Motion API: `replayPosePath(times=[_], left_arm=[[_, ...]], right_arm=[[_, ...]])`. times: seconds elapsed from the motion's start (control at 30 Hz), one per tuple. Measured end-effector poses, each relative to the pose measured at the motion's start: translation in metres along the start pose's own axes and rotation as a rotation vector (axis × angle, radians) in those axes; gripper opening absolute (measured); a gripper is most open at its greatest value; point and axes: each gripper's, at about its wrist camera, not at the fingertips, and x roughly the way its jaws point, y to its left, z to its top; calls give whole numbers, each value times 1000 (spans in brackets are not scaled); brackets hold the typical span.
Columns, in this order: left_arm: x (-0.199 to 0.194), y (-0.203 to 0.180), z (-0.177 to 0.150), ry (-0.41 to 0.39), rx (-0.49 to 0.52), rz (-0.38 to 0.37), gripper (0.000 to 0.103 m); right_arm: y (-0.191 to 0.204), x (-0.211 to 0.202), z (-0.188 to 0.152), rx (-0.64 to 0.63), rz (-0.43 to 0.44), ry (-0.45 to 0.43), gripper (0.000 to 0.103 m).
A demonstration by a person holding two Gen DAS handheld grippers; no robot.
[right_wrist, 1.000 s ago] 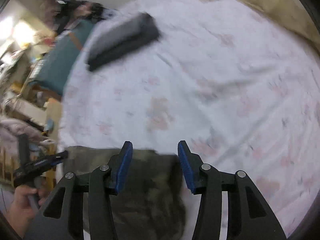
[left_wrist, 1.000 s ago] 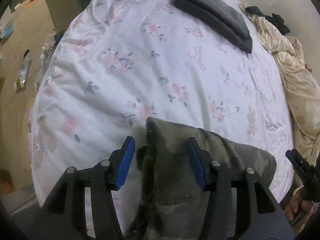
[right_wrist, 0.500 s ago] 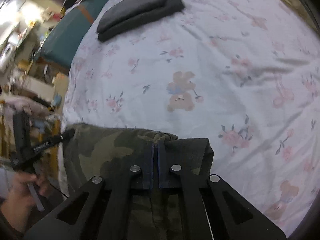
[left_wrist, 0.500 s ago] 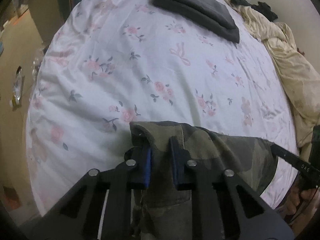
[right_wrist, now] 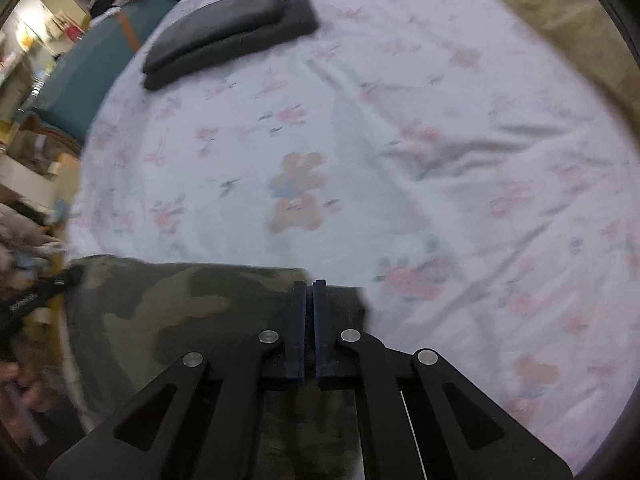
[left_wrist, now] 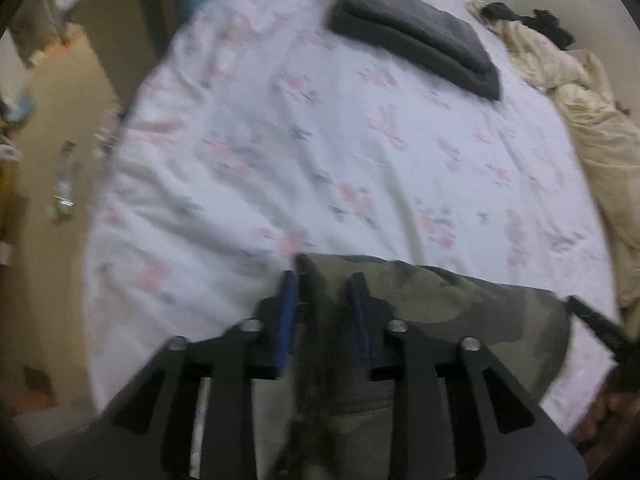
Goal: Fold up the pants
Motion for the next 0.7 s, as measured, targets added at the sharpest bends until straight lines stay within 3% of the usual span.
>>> replayPosePath(times=[0.07,0.13,0.2,0.3,0.37,0.5,0.6,0.7], left_arm=[[-17,-5,-4,-71,25,12,23],[-30,-23,-12,-126,96,-62,23],[-24,-46,-22,-96,194,-170,18],[-1,-64,-29,-49,263,-196,12],[17,-68,-30,-31,279,-178,11],[37,-62,-19,-13,273,-109,2],[35,-47,-15,-39,226,-26,2],[29,-37,-18,-41,213,-50,2]], right_arm=[[4,-16,3,5,95,-59,2],[20,-25,4,-36,221,-102,2],[53,-22,-1,-147,286,-96,2],[80,9,-11,-187,336,5,2],[88,28,-16,-202,324,32,0],[82,48,-8,-190,123,-19,0],[53,53,-3,-102,126,24,0],[37,45,-3,-109,36,5,0]])
